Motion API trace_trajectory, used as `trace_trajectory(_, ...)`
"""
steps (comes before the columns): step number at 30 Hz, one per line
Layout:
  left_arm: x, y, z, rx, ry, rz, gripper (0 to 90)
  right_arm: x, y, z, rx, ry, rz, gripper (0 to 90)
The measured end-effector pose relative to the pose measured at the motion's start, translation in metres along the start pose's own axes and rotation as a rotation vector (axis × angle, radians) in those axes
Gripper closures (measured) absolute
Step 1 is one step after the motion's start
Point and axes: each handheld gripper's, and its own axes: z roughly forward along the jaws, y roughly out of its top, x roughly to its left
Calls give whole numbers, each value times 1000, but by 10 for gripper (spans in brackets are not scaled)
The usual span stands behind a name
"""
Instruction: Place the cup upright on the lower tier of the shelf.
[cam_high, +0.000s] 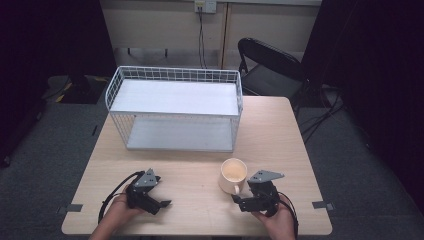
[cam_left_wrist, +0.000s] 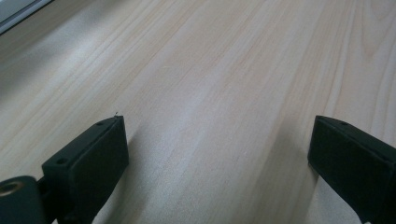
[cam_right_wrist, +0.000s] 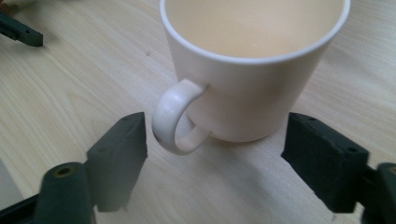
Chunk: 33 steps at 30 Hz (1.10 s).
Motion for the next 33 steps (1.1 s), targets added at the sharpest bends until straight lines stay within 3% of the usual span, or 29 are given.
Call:
trace_trajectory(16,0,0,0,0,0,0,46,-5,-4,-7,-16,22,4,480)
trace_trajectory(22,0,0,0,0,0,0,46,-8,-6,-12,-23,1,10,628)
trace_trajectory(23,0,0,0,0,0,0,46,-10,-7,-13,-26,-3,19,695)
trace_trajectory(26,0,0,0,0,0,0,47,-12,-8,-14,-29,-6,20,773)
trace_trajectory(33,0,0,0,0,0,0,46,-16,-8,-19,-55,-30,9,802)
